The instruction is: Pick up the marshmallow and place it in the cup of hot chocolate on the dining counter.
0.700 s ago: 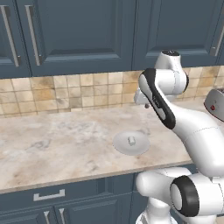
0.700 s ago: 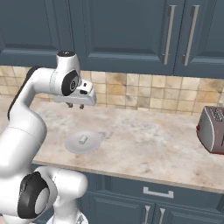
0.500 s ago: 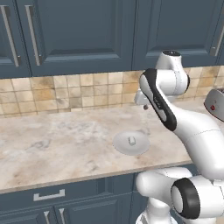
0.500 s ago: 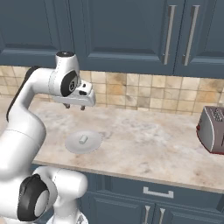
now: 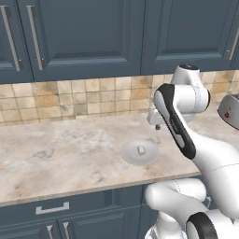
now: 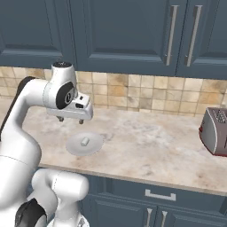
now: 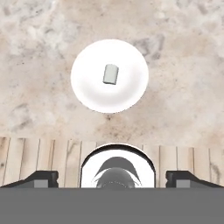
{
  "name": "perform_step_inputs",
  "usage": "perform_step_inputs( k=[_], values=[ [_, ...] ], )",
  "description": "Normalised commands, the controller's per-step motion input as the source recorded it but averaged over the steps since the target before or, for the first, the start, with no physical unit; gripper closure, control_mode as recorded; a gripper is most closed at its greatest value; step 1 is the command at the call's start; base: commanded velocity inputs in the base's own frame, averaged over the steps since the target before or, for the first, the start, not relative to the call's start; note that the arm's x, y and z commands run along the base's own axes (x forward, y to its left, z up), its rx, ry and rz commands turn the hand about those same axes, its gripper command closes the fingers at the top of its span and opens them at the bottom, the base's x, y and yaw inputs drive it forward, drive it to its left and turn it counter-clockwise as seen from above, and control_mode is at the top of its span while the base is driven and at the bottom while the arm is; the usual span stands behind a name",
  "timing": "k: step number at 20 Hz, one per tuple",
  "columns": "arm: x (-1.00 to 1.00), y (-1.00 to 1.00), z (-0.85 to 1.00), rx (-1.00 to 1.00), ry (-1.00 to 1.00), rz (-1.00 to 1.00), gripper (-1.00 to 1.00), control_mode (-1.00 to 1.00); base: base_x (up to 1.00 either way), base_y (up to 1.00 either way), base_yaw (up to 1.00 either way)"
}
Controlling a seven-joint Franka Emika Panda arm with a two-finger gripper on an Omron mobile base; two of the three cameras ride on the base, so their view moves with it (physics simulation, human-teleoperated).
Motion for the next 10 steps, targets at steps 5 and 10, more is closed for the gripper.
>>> perform_step_inputs(
  k=[5,10],
  values=[
    [-0.09,0.06,-0.23,0.0,0.11,-0.05,-1.0,-1.0,0.0,0.0,0.0],
    [0.0,0.06,-0.3,0.0,0.15,-0.06,-1.0,-1.0,0.0,0.0,0.0]
  ],
)
